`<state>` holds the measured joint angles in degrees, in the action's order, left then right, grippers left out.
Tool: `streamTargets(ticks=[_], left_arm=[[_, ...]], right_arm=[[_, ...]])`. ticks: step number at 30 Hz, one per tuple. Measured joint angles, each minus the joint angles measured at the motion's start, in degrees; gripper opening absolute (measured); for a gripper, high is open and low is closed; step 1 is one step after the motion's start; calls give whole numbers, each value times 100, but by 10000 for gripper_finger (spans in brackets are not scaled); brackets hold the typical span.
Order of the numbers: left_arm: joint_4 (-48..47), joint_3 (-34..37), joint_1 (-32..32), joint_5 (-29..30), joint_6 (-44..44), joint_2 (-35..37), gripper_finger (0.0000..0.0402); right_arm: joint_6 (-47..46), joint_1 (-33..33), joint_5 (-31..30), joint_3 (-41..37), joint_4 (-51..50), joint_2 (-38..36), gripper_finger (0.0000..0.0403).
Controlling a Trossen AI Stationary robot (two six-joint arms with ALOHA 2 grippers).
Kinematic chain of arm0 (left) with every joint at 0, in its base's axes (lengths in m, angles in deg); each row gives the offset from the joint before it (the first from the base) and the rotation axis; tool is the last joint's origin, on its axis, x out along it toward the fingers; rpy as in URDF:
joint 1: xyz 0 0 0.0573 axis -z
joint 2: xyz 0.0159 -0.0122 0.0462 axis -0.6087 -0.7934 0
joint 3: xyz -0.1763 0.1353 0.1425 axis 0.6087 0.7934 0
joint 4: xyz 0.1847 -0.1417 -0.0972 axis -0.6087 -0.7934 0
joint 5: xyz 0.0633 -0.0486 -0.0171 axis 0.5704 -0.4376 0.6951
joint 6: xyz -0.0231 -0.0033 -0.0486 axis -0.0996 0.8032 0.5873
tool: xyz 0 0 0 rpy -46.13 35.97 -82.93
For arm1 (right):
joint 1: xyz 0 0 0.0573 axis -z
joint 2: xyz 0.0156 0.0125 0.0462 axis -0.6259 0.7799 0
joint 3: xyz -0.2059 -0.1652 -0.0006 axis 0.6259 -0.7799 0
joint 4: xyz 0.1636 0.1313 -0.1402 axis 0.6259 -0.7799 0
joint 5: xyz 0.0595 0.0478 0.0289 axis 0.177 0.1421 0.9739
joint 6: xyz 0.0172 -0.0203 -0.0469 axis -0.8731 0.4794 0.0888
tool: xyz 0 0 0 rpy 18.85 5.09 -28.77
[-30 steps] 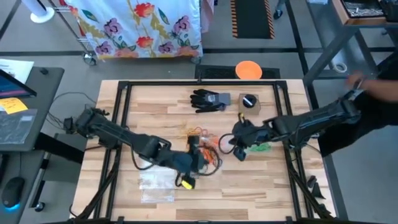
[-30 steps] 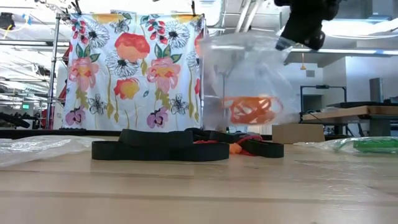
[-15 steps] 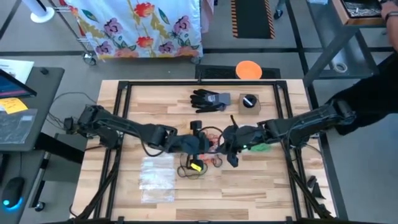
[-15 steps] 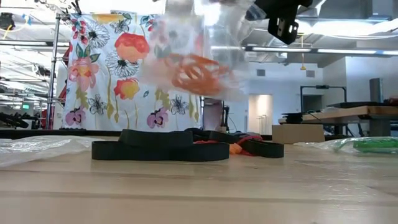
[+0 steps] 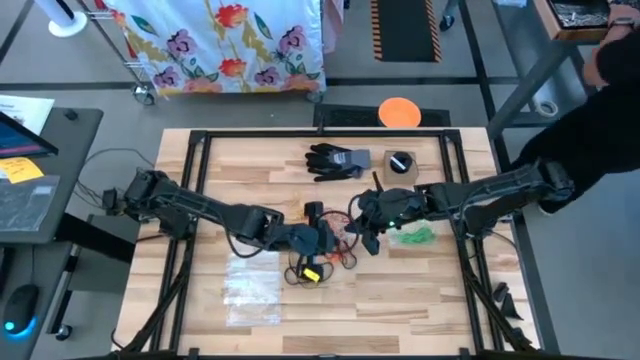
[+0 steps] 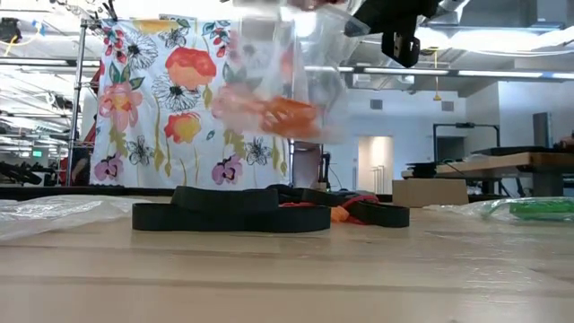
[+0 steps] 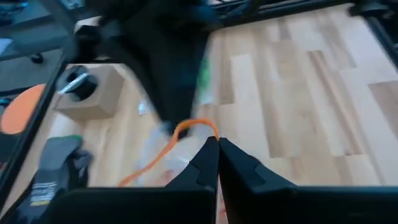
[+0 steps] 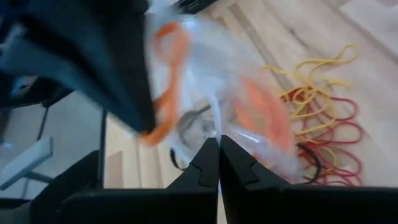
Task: Sort rubber bands
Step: Put the orange rubber band into the transparent zip bag
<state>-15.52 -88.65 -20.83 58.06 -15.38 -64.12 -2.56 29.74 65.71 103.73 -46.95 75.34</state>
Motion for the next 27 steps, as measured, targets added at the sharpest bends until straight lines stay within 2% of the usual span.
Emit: streamTargets(ticks=[7, 16, 23, 27], left_arm=[[-16, 0, -178, -101, 150, 0, 0], [-478, 0, -316, -1242, 768, 0, 0], [-645, 0, -506, -1237, 1143, 0, 0], [-641, 0, -530, -1237, 1185, 0, 23]], right_arm=[[25, -227, 90, 0, 111, 17, 0], [83, -145, -167, 0, 148, 6, 0], [77, -147, -149, 0, 146, 4, 0], [60, -148, -53, 0, 96, 4, 0]])
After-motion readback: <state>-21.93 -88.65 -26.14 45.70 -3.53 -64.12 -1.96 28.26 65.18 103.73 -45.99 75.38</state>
